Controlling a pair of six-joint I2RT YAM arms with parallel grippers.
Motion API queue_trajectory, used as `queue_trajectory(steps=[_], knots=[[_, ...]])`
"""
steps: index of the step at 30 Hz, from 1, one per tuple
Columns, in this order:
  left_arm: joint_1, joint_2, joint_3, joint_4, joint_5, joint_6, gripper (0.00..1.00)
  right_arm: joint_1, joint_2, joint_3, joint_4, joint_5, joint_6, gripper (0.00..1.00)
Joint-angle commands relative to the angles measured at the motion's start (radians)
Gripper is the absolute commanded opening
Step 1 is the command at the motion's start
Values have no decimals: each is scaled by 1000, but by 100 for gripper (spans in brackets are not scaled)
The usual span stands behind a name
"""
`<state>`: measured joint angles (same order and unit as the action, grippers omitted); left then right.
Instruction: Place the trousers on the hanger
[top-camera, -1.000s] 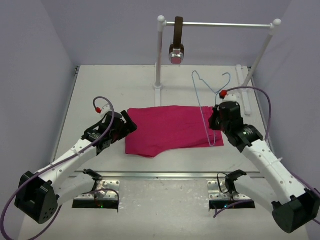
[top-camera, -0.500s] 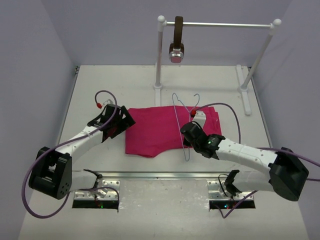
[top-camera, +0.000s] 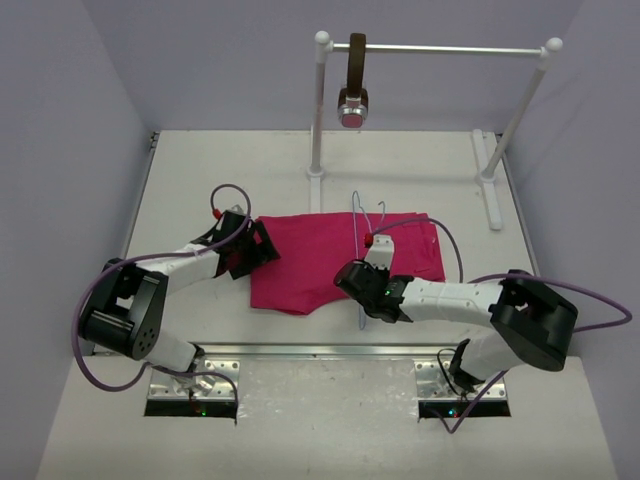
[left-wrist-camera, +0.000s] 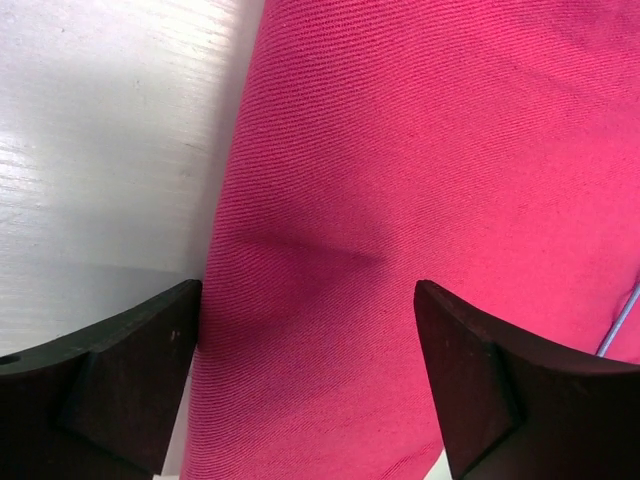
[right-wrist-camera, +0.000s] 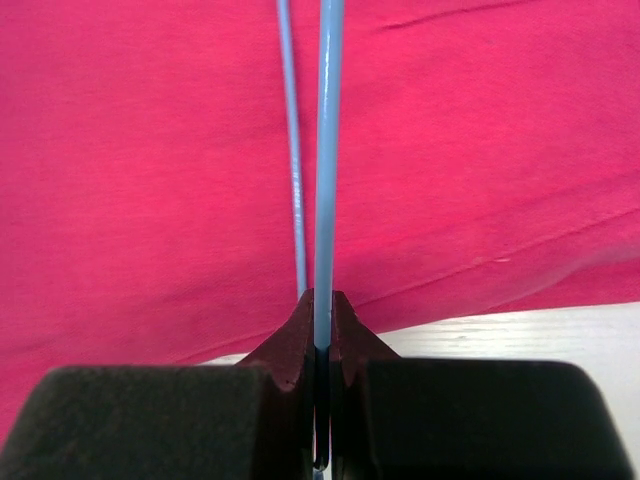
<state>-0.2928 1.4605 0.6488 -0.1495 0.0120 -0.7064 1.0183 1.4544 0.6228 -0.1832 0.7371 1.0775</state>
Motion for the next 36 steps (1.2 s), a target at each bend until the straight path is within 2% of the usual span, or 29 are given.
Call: queue_trajectory(steps=[1, 3, 5, 8, 11, 12, 14, 21, 25, 30, 36], knots=[[6, -9, -4, 63, 35, 18, 74, 29, 0, 74, 49, 54, 14, 0], [6, -8, -6, 73, 51, 21, 60, 28, 26, 81, 33, 56, 36, 0], [6, -4, -6, 78, 54, 23, 53, 34, 40, 80, 45, 49, 40, 0], [7, 0, -9, 81, 54, 32, 51, 45, 48, 77, 77, 40, 21, 0], [12, 8, -13, 94, 72, 43, 25, 45, 77, 91, 57, 31, 39, 0], [13, 8, -15, 95, 72, 44, 22, 46, 83, 92, 51, 30, 44, 0], [14, 1, -15, 100, 89, 51, 0, 46, 115, 105, 20, 30, 75, 0], [11, -126, -14, 131, 193, 54, 0, 46, 126, 99, 13, 28, 96, 0], [-72, -194, 25, 197, 233, 27, 0, 46, 116, 82, 18, 31, 98, 0], [-221, -132, 103, 238, 211, -9, 0, 24, 102, 32, 30, 17, 102, 0], [-299, -15, 144, 346, 255, -54, 0, 17, 84, -9, 52, 14, 93, 0]])
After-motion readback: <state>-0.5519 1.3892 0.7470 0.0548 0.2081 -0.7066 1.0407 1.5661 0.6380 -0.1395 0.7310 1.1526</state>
